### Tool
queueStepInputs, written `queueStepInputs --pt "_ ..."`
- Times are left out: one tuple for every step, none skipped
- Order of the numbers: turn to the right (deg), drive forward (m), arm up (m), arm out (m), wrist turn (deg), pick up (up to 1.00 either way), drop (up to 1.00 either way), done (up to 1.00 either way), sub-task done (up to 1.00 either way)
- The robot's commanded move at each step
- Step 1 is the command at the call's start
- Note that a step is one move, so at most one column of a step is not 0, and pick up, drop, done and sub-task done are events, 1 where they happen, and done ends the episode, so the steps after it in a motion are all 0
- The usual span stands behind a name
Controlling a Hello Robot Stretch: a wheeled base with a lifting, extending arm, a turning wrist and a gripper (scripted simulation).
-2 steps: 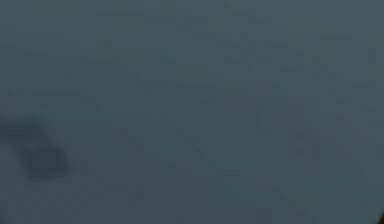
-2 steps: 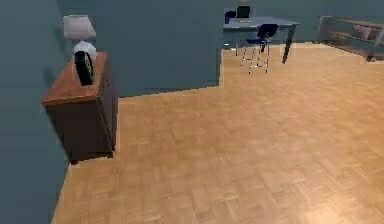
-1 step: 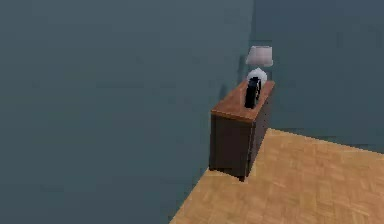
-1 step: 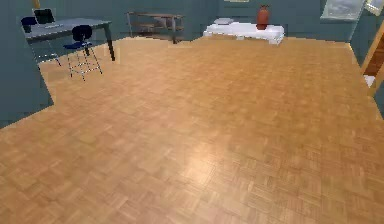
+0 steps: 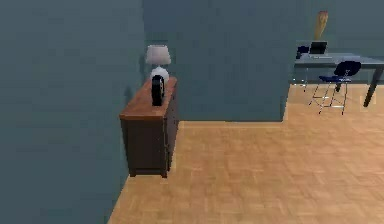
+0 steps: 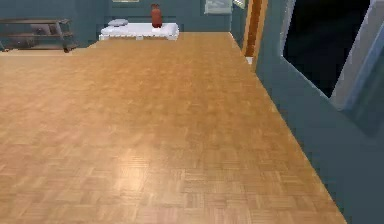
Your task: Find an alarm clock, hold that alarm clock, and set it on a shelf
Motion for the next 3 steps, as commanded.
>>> queueStepInputs --pt "0.0 1.00 0.00 0.00 0.0 0.00 0.00 0.00 0.00" --pt "30.0 0.00 0.00 0.00 0.0 0.00 0.00 0.00 0.00" --pt "0.0 0.05 0.00 0.00 0.0 0.00 0.00 0.00 0.00"
